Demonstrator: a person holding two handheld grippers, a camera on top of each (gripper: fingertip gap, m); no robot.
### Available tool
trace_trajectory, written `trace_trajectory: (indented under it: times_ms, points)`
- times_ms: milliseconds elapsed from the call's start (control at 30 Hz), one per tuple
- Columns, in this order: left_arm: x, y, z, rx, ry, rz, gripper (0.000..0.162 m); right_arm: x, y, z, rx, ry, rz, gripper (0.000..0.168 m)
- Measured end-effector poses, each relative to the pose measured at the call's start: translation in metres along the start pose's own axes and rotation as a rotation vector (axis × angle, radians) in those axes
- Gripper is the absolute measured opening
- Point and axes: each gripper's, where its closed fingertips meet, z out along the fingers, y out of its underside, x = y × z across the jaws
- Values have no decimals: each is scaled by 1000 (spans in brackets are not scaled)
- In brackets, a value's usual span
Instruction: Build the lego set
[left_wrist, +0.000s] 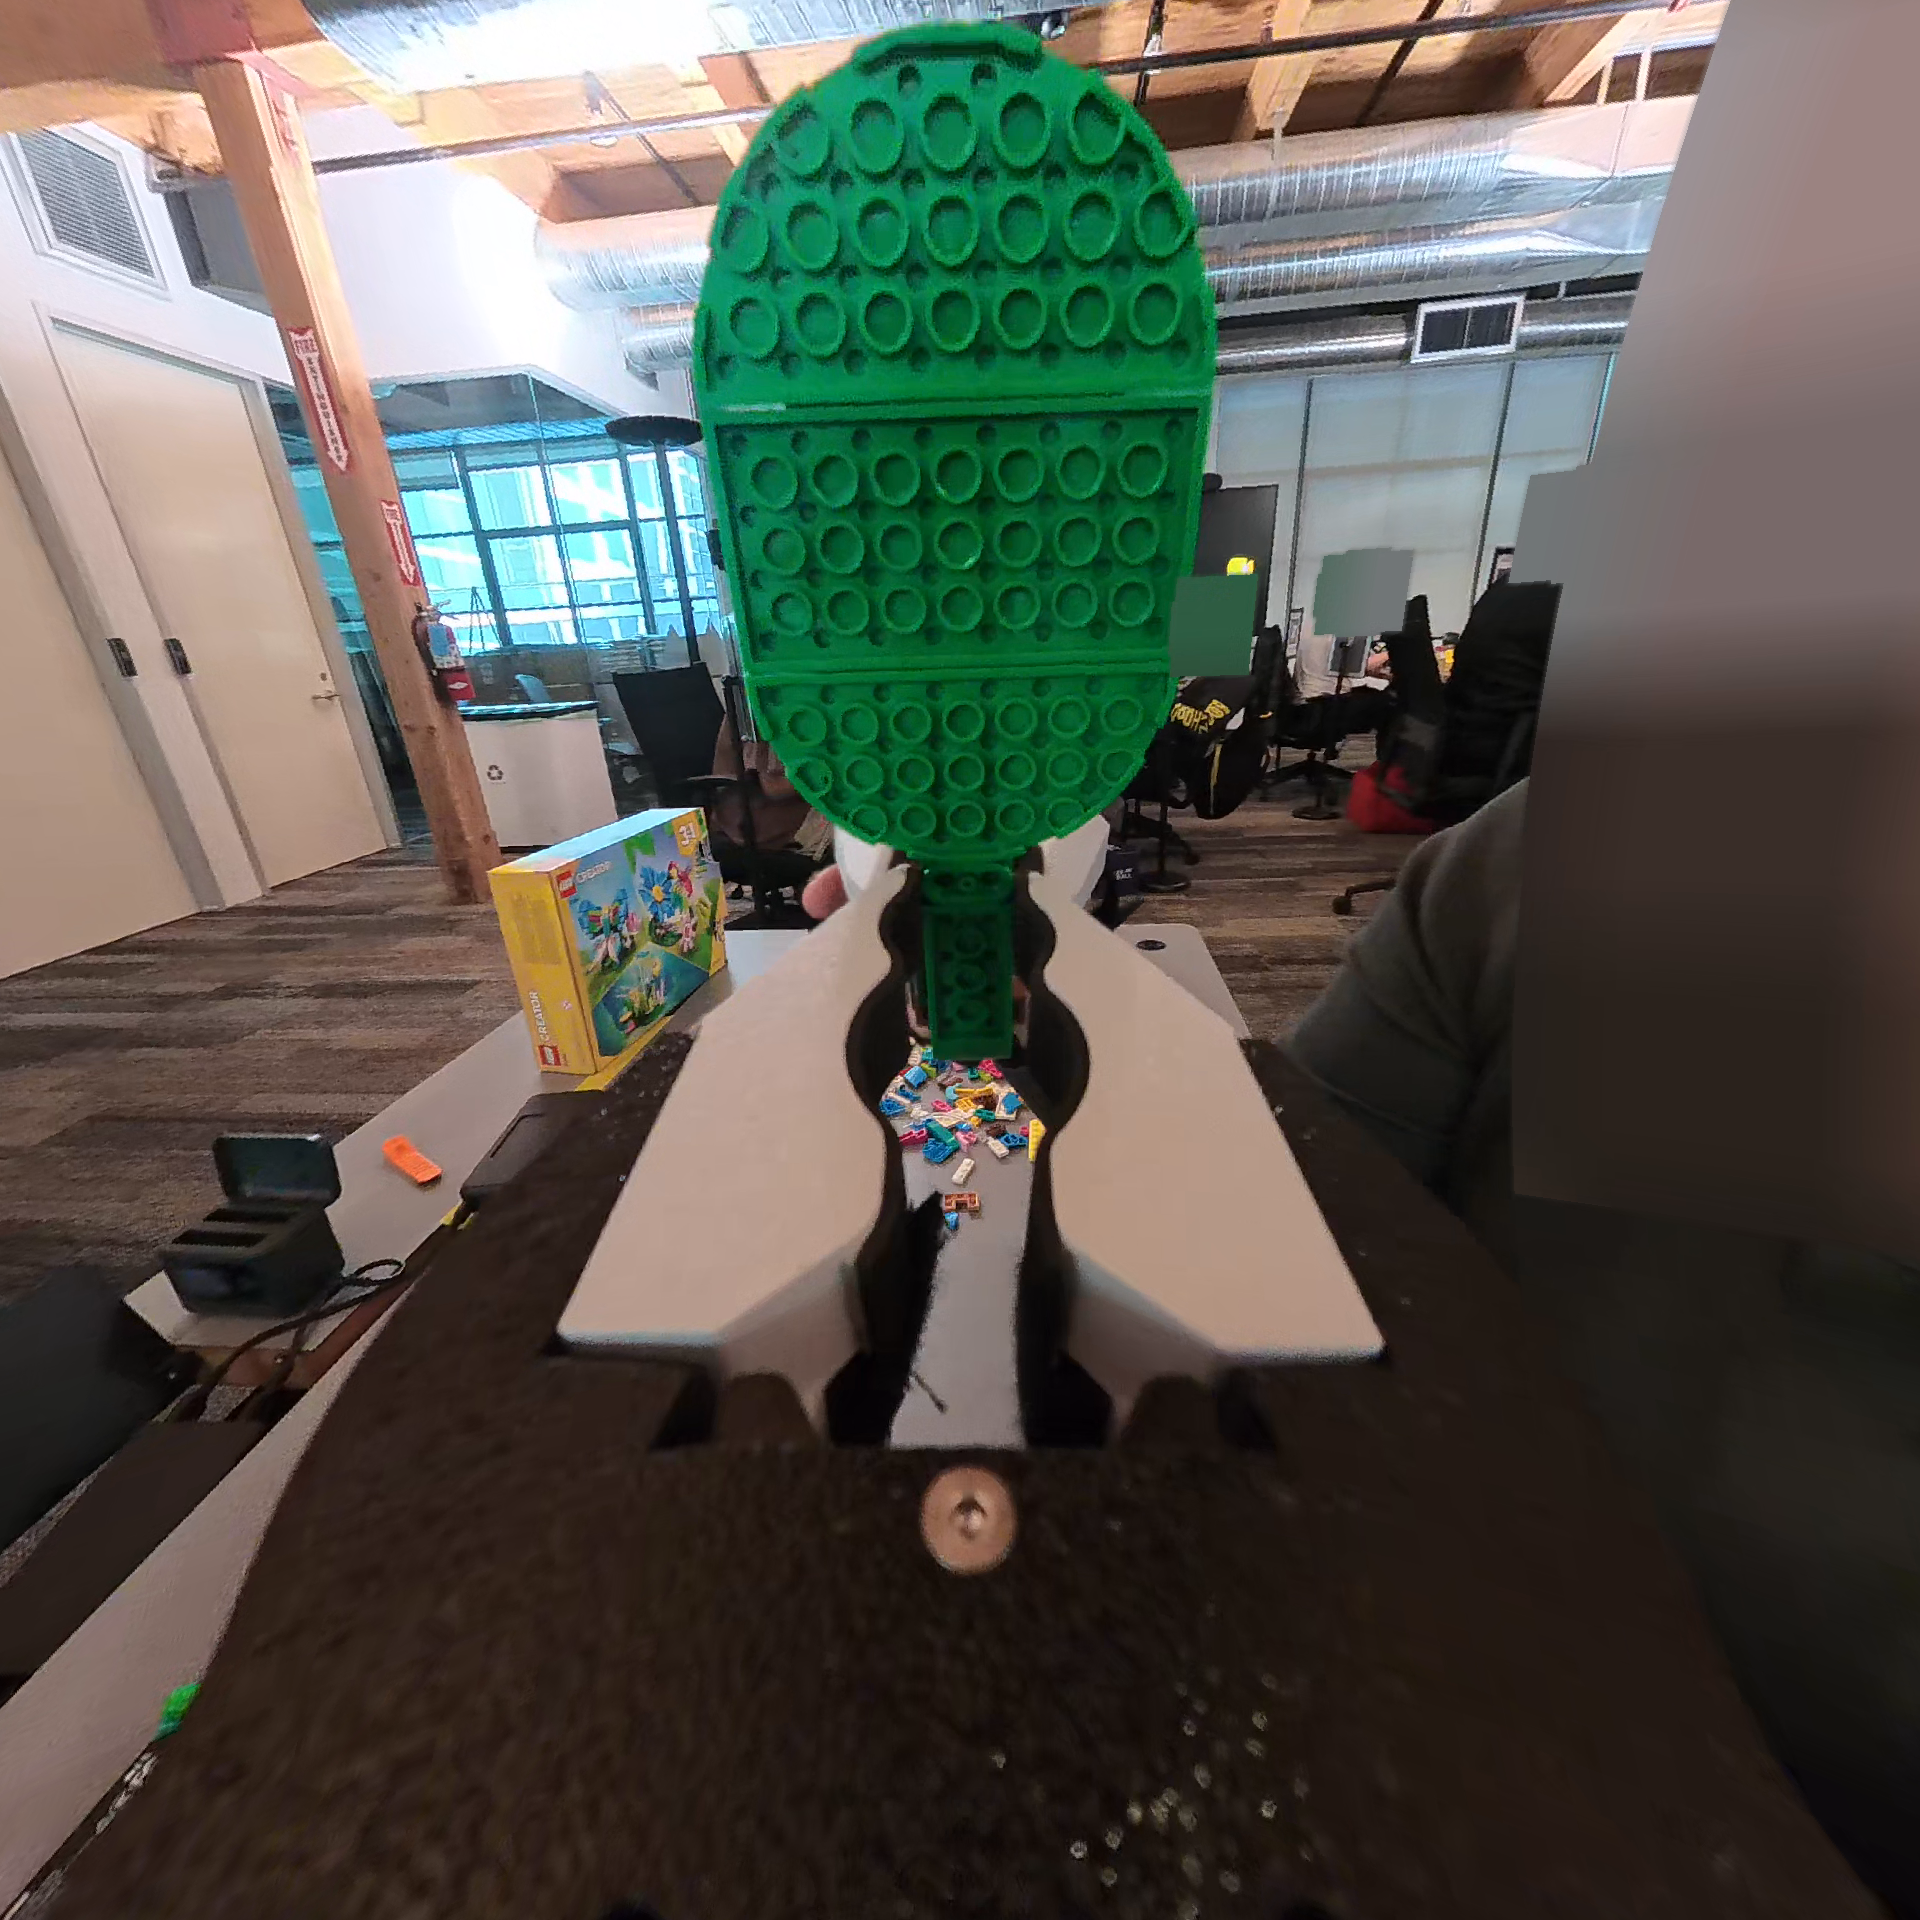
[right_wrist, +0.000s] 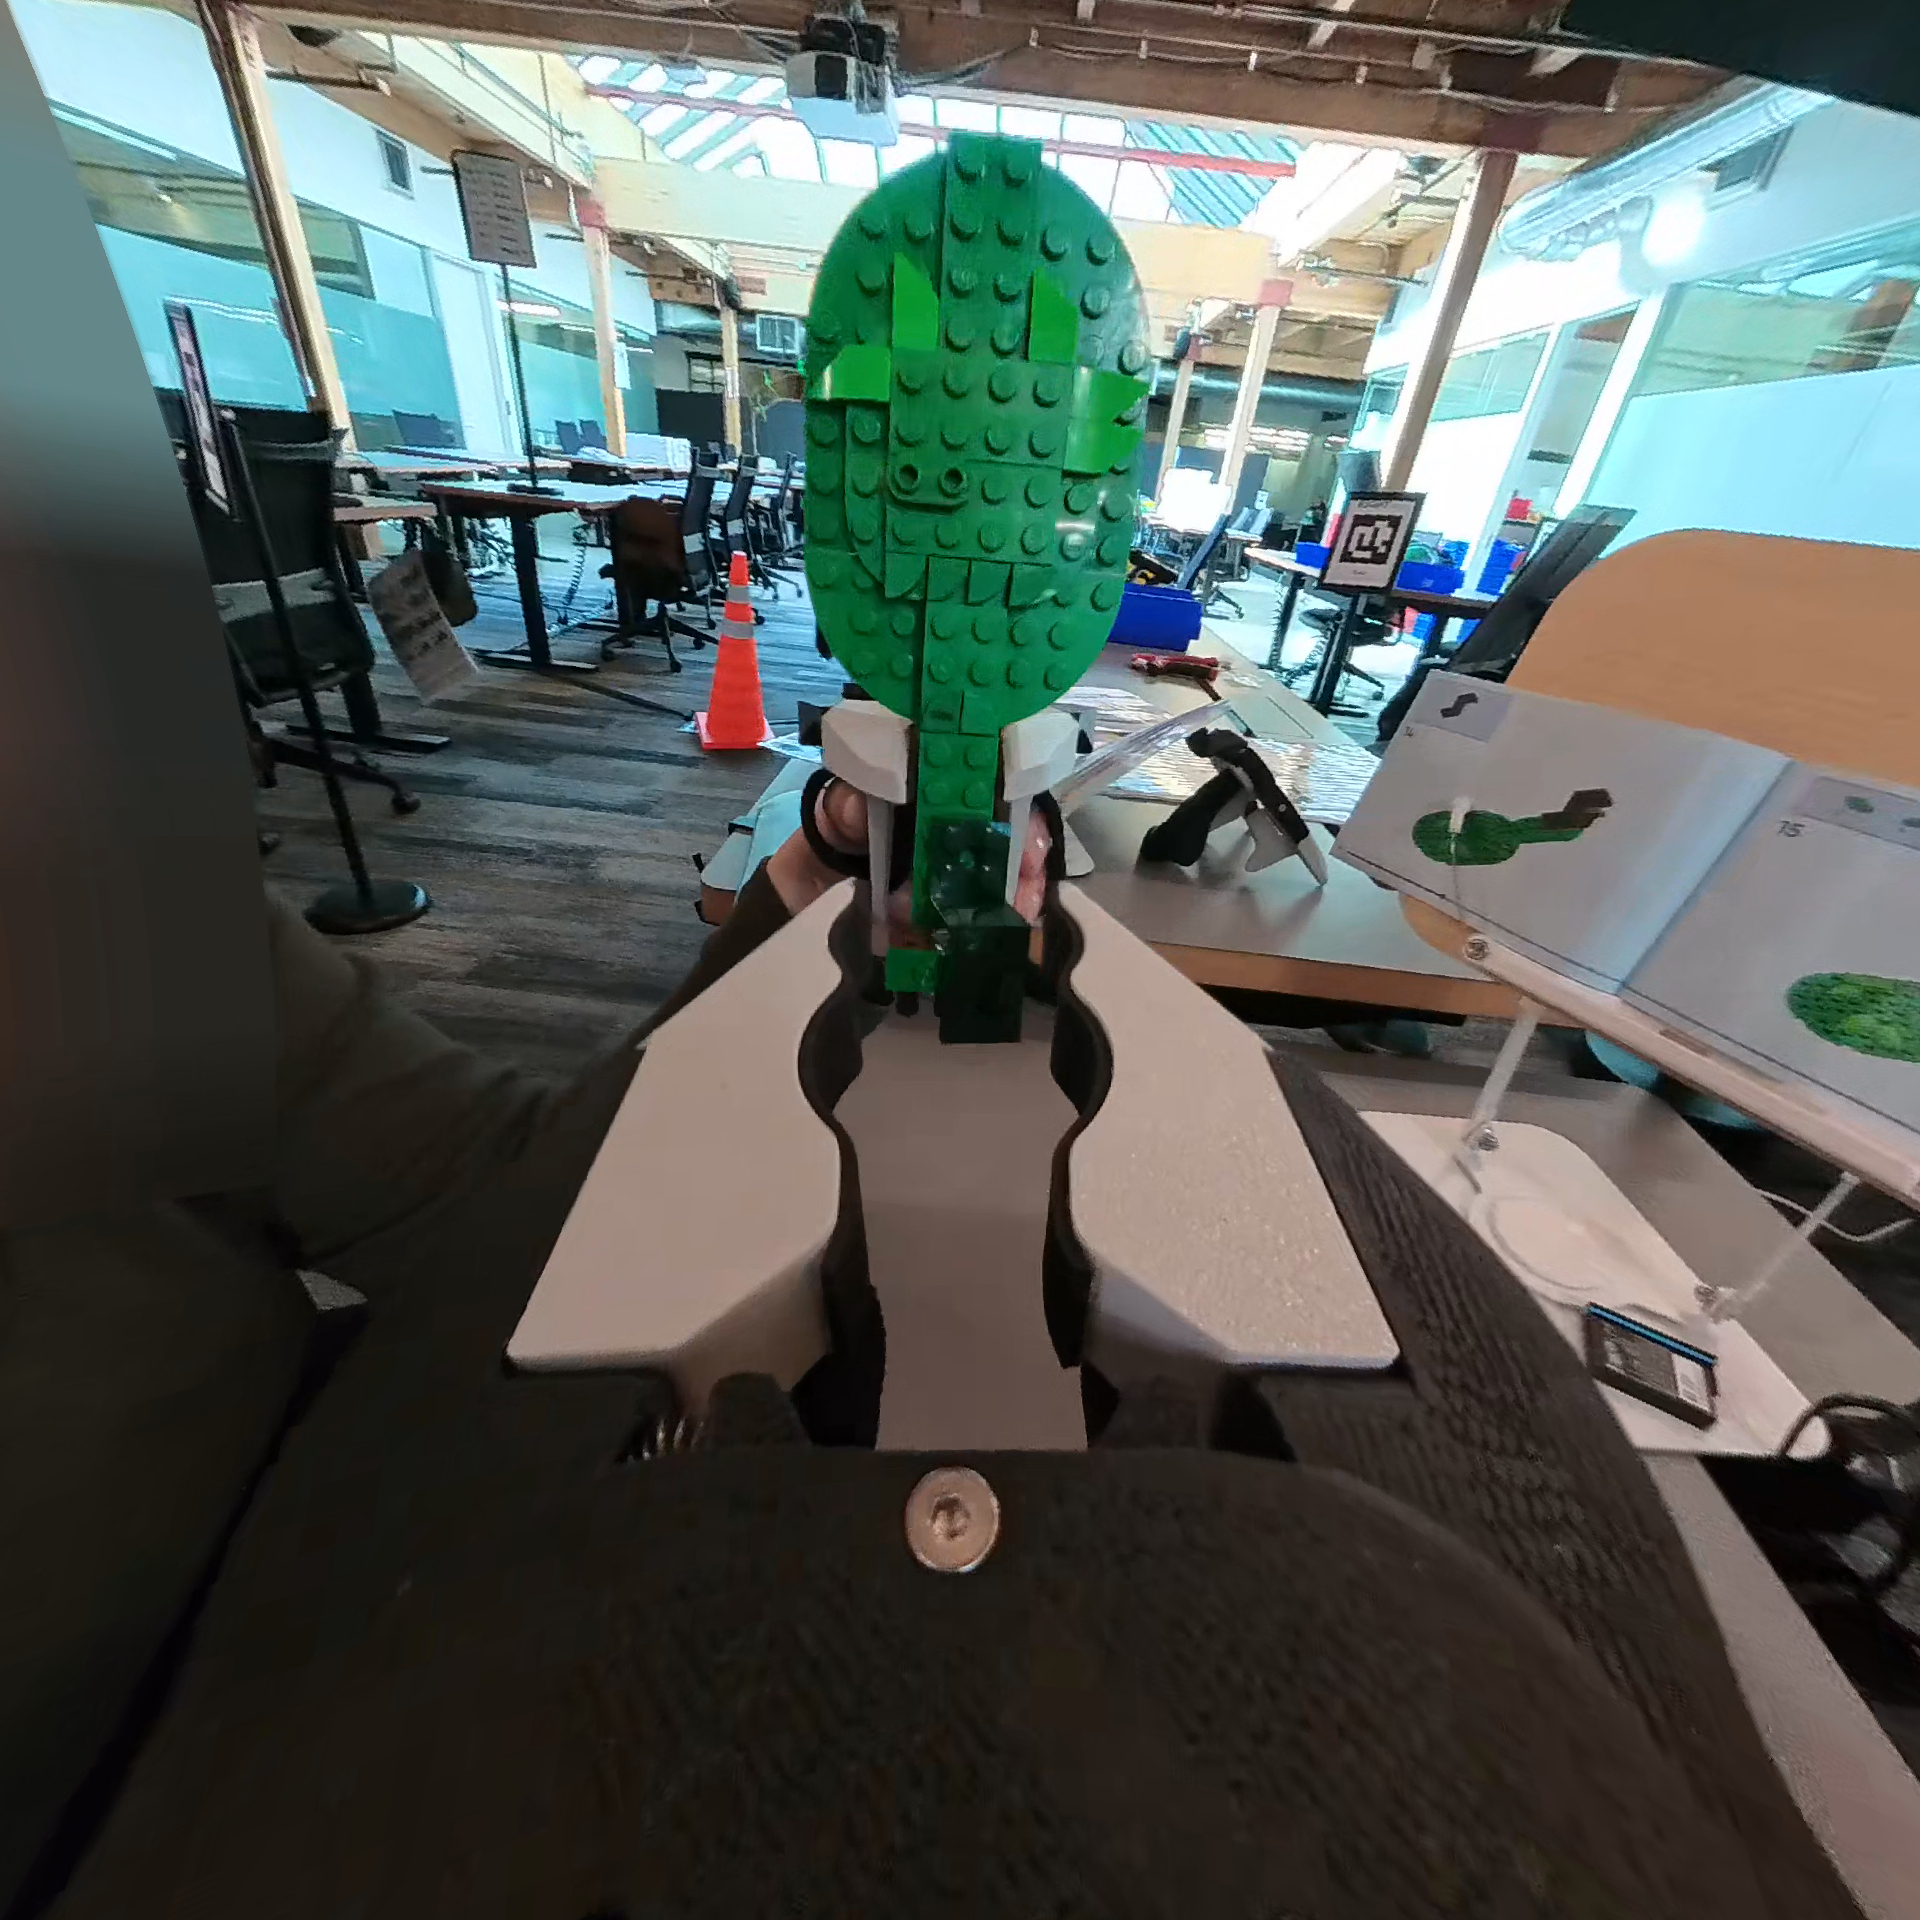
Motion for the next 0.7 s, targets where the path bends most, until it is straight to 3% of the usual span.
trace_trajectory:
  times_ms: [700]
  points:
    - [-1,0,3,0,-7,3,14,4,4,-1,-24,24,15,15]
